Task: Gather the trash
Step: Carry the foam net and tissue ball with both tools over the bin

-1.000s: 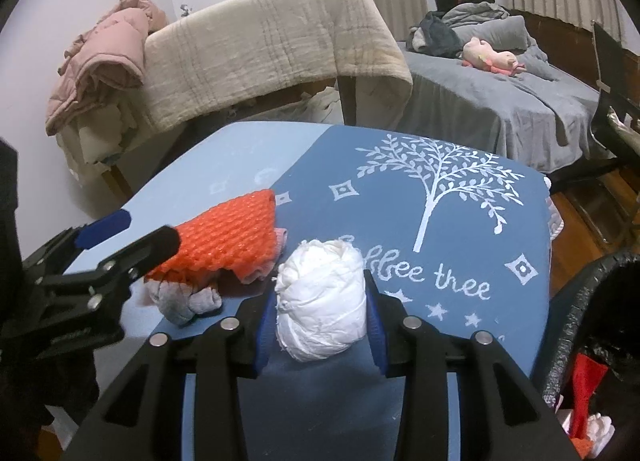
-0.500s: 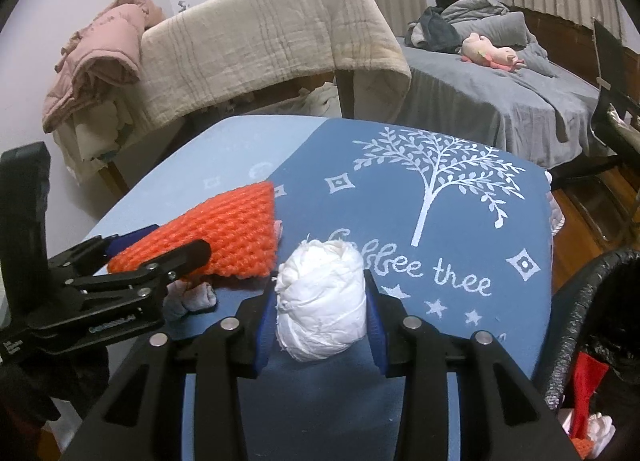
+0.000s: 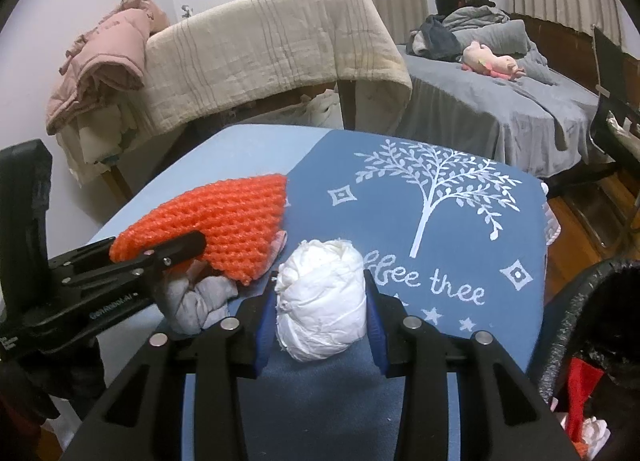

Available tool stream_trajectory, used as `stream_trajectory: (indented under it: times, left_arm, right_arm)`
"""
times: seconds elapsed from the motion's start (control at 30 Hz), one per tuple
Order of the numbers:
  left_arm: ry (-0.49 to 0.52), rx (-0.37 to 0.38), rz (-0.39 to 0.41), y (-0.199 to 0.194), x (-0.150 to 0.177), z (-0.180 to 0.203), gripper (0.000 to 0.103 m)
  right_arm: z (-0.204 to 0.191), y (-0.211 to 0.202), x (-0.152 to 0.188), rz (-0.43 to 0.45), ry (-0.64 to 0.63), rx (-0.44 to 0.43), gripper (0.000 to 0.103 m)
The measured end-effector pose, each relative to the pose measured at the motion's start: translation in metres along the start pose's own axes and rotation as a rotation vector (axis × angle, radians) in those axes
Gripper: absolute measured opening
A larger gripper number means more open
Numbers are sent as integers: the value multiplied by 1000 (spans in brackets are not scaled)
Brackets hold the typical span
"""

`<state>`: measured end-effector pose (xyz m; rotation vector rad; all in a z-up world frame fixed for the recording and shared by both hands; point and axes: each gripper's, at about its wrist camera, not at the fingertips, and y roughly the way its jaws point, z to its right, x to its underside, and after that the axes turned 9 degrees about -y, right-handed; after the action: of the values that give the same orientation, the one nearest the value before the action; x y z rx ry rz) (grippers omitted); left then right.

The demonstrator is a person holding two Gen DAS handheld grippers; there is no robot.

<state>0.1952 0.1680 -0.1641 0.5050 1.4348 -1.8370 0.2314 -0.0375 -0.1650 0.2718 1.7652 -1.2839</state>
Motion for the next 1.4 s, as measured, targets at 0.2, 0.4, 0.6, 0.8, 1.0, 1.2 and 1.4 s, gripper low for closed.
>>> stream_trajectory:
  times: [0.2,0.4,0.6,0.8,1.0,1.2,1.4]
  left_arm:
    - [-25,14,62,-23,-13,-1,30]
    - [-25,28,118,-47,-22,5,30]
    - [-20,49,145,-62,-24,14,30]
    - [19,57,155,-73,-19,30,29]
    - [57,77,137,-76,-7,54,28]
    - [79,113,115,-75,5,75,28]
    - [106,157,105,-75,14,100,28]
  right_arm:
    - [1,-13,-6,34,4,-2,39]
    - [3,-26,-10,63,14,-2,39]
    - [6,-40,-12,89,19,3,39]
    - [15,-58,-9,108,35,23,39]
    - [25,-80,-3,129,48,50,39]
    - [37,-104,6,151,64,78,39]
    - [50,-128,13,174,78,108,39]
